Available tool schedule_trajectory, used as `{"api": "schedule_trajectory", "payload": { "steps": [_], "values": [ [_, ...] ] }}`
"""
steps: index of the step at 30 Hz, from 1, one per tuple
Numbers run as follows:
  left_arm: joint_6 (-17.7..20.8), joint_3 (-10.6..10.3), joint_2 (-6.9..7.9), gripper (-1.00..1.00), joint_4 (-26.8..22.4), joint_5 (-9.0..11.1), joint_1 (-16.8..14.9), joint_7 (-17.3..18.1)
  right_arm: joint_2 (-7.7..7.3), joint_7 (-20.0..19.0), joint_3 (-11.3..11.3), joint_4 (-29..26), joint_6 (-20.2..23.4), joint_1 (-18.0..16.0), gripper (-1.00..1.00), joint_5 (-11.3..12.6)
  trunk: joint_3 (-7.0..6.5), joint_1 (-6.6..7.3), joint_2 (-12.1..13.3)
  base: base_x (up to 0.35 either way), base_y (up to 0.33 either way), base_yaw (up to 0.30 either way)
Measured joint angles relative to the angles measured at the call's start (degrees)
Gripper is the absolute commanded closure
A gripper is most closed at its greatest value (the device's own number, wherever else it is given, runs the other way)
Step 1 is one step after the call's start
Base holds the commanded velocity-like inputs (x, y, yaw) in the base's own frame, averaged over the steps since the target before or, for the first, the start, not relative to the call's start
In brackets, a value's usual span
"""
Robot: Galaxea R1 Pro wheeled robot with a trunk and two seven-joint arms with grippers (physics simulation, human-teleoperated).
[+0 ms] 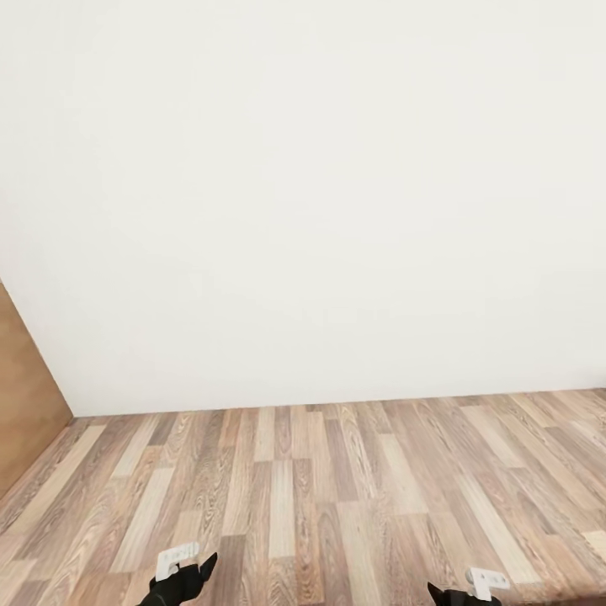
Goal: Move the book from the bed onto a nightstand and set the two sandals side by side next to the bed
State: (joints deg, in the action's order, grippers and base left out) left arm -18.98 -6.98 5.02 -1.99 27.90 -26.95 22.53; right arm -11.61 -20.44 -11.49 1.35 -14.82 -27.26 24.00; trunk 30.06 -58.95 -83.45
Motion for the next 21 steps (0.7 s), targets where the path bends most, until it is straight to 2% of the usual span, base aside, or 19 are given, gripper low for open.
{"api": "schedule_trajectory", "payload": {
  "steps": [14,21],
  "values": [
    [0.0,0.0,-0.03,-1.00,0.0,0.0,0.0,0.0,0.00,0.0,0.0,-0.1,0.0,0.0,-1.00,0.0,-0.31,0.00,0.0,0.000,0.000,-0.272],
    [0.0,0.0,0.02,-1.00,0.0,0.0,0.0,0.0,0.01,0.0,0.0,-0.1,0.0,0.0,-1.00,0.0,-0.40,0.00,0.0,0.000,0.000,-0.078]
  ]
}}
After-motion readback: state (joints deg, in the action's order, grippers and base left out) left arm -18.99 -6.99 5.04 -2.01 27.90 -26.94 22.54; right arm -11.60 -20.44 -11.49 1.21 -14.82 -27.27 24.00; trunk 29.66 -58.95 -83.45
